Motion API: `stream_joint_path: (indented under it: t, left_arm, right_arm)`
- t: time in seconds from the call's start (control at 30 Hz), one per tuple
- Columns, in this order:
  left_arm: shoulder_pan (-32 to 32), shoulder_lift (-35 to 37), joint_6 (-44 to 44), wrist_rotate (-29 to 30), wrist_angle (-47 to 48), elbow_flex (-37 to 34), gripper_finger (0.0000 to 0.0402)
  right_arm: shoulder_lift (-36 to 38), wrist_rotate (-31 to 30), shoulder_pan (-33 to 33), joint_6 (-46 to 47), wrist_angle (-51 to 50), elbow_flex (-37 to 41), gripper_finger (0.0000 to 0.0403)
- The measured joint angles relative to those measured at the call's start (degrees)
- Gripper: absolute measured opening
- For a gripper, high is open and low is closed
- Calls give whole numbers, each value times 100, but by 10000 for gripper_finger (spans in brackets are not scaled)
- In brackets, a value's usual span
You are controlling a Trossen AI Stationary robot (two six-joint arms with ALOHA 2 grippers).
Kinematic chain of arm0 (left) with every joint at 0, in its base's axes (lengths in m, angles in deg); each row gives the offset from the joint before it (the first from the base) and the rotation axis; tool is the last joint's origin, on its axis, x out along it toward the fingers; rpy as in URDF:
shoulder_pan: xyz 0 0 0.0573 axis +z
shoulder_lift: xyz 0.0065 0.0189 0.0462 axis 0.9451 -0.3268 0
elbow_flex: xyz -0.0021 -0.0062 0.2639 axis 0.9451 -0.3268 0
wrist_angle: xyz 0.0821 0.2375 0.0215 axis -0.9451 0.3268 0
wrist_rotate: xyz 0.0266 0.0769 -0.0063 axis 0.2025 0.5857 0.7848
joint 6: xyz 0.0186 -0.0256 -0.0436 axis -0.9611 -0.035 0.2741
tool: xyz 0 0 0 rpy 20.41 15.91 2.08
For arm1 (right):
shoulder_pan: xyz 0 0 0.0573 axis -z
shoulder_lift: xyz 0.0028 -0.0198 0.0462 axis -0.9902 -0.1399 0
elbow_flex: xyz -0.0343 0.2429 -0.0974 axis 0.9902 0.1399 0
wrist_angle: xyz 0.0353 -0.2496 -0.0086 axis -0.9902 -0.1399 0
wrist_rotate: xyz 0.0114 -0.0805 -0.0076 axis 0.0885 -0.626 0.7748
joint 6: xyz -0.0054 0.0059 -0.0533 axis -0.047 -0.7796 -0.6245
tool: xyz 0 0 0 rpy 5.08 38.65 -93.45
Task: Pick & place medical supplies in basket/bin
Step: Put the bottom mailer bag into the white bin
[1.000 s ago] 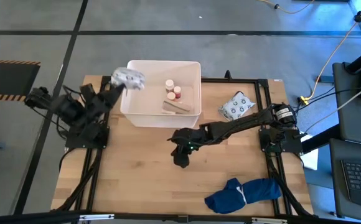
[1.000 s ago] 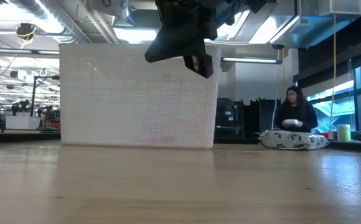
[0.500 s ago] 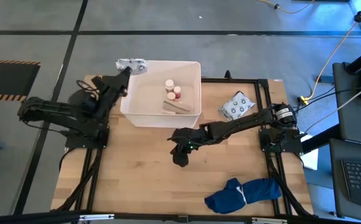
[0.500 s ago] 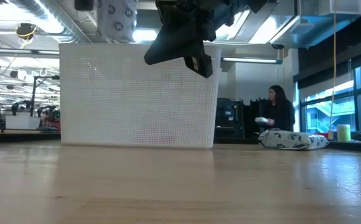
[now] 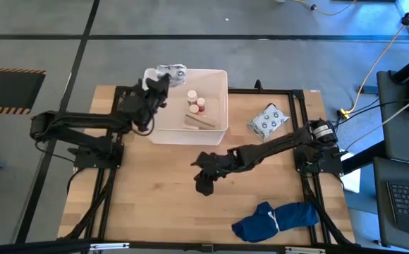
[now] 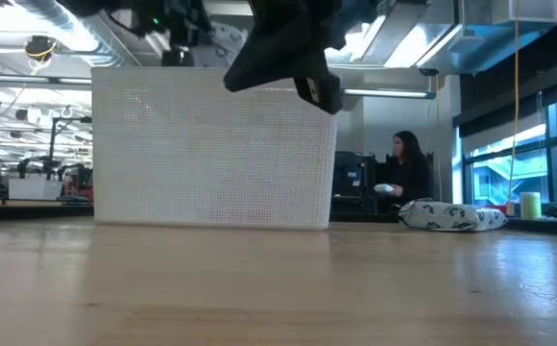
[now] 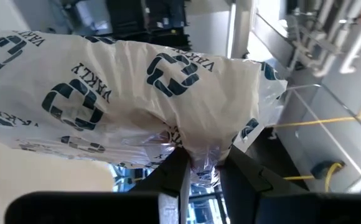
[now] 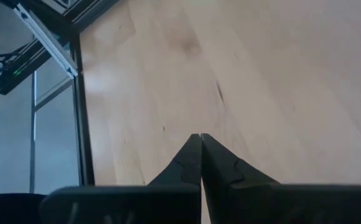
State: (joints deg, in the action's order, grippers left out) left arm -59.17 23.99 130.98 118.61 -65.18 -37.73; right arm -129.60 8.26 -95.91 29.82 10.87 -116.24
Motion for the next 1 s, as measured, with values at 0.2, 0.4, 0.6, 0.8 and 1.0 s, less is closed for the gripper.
stream_joint_path:
  t: [0.2,0.4,0.6,0.8,1.0]
  left_arm:
    - [323,-530,515,-81,0,0,63]
    - [582,-1012,976,-360,59,0,63]
    - [774,-1404,1612,-360,264,0,63]
    - [959,-1727,2007,-402,343,0,63]
    - [1078,-1780,1940,-403,443,9,63]
  right_arm:
    - [0,-263,-167,229,-186,0,3]
    - [0,-441,-263,476,-300,0,3]
    - [0,-495,-323,735,-353,0,3]
    - [0,-502,-353,888,-362,0,3]
    - [0,-502,-372,1032,-378,0,3]
